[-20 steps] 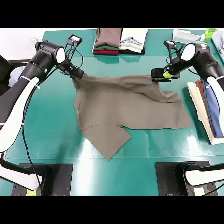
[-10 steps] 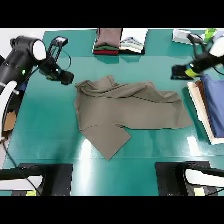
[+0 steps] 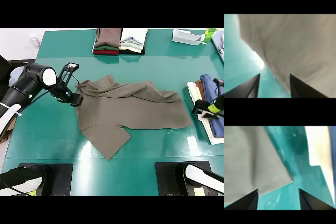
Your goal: Fold the shirts.
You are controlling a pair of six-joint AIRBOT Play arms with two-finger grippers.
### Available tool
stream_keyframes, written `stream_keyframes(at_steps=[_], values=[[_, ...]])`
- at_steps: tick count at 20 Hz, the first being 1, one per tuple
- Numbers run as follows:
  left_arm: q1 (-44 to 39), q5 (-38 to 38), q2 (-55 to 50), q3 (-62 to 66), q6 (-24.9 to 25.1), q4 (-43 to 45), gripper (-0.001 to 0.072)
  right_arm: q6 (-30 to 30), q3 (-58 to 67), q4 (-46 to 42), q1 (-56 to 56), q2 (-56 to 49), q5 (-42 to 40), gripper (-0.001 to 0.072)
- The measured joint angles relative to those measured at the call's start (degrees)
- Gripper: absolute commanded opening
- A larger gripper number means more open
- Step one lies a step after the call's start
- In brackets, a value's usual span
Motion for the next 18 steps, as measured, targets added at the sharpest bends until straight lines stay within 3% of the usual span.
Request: stream_keyframes(at_steps=[3,6,8,10,11,18], values=[[-0.33,0.76,0.20,-0.72,-0.22,-0.50,0.0429,-0.04,-3.19,0.79,-1.70,-1.68,-1.95,0.0542],[-0.57,0.83,0.26,-1.01,-0.24,-1.05,0.0430,-0.04,-4.44,3.28,-2.14,-3.98,-3.96,0.0488],[-0.55,0.74,0.28,-1.07,-0.26,-1.11,0.0429,-0.09,-4.76,4.31,-1.46,-5.29,-5.03,0.0356],[-0.66,0.22,0.28,-1.14,-0.28,-1.31,0.0429,-0.11,-4.96,4.94,0.02,-6.38,-5.84,0.0087],[-0.68,-0.35,0.28,-1.11,-0.28,-1.33,0.0430,-0.11,-4.98,4.79,0.90,-6.71,-6.01,0.0020],[-0.61,-4.70,0.90,-6.32,-2.12,-1.03,0.0450,-0.11,-5.07,1.62,4.92,-7.48,-6.14,0.0019]])
